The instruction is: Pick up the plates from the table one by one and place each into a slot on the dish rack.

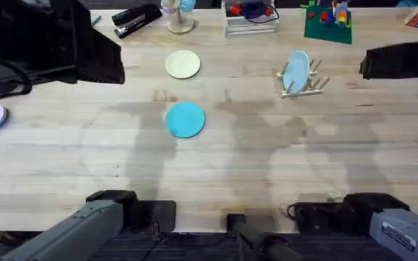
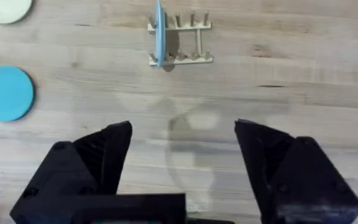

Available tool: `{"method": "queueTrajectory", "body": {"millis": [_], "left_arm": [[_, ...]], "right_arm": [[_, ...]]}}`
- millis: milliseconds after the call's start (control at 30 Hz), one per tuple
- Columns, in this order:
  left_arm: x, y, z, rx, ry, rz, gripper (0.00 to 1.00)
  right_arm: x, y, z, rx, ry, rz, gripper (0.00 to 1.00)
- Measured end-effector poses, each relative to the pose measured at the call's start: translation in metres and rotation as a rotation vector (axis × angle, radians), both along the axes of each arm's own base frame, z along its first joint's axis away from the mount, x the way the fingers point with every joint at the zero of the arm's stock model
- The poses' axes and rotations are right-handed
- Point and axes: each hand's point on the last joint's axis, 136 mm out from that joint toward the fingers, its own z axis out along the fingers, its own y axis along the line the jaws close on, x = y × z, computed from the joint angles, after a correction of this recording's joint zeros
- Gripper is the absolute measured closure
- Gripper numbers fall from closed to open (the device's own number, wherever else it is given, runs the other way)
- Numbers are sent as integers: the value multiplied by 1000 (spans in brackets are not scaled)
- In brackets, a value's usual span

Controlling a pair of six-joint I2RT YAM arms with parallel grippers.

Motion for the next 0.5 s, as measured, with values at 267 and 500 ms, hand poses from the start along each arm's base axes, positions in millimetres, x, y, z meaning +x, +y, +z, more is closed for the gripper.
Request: {"method": "queueTrajectory", "body": {"millis": [267, 500], "left_arm": [[-1, -9, -11, -42, 28, -39, 957], [13, -25, -61, -129, 78, -91, 957]], "right_arm": [[0, 0, 0, 0, 0, 0, 7], [0, 0, 0, 0, 0, 0, 8]]}}
